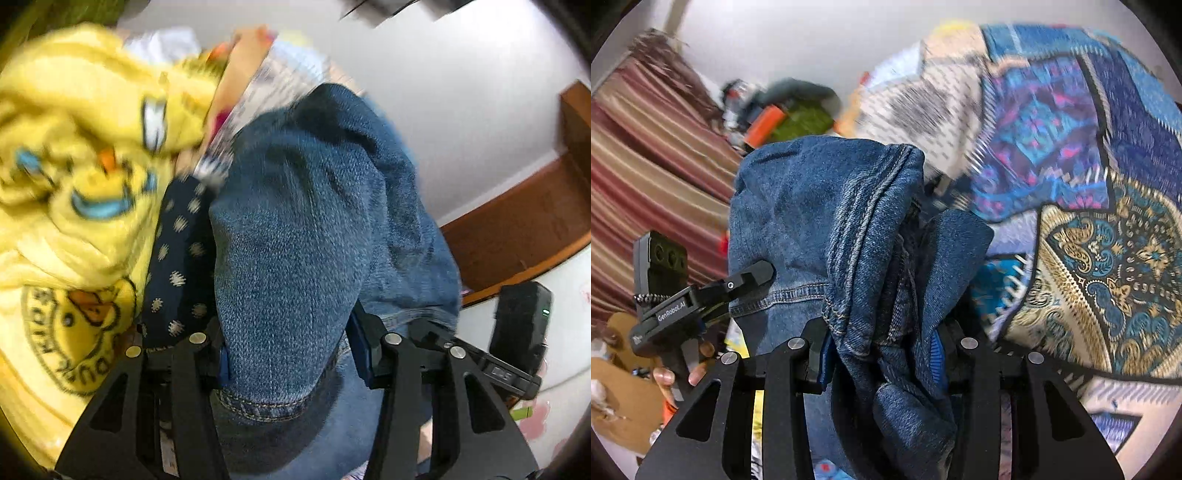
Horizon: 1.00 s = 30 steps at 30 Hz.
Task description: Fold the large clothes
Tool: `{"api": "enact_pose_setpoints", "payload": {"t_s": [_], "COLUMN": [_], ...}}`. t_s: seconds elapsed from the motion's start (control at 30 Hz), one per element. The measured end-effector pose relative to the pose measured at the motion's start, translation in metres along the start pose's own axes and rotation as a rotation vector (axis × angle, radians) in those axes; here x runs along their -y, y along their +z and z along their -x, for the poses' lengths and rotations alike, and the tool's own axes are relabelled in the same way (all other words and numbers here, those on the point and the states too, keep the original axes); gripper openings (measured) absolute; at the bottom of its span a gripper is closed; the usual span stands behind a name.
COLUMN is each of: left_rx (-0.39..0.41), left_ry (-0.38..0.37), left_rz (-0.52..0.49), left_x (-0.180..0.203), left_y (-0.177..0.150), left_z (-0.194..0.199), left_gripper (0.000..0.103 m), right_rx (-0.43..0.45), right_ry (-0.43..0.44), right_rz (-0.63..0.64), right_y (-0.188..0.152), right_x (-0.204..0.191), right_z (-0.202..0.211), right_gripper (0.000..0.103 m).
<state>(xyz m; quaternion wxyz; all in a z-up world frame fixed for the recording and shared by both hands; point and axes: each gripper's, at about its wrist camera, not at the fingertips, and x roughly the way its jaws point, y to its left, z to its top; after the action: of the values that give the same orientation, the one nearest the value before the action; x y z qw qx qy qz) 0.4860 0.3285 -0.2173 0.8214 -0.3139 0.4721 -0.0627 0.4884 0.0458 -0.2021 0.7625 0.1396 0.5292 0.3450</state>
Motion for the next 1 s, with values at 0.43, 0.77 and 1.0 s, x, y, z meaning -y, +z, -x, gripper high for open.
{"api": "enact_pose_setpoints", "payload": {"t_s": [0.43, 0.77, 1.0], "left_rx": [0.002, -0.025, 0.144], "left_ry": [0.223, 0.331, 0.328], "left_rz": [-0.083, -0.154, -0.246], "left_x": [0.009, 0.022, 0.079], "left_y": [-0.057, -0.154, -0.184], "left_z": [0.007, 0.044, 0.128], "left_gripper": [0.091, 0.095, 0.095], "right_rx": [-0.062, -0.092, 0.06], "right_ry": [-0.12, -0.216, -0.198], "right_rz": [0.02, 0.16, 0.245], "right_y": [-0.031, -0.096, -0.117], "right_x": [0.01, -0.013, -0.056], "right_z": [0.012, 0.055, 0.127], "right_gripper": [0.089, 0.09, 0.09]}}
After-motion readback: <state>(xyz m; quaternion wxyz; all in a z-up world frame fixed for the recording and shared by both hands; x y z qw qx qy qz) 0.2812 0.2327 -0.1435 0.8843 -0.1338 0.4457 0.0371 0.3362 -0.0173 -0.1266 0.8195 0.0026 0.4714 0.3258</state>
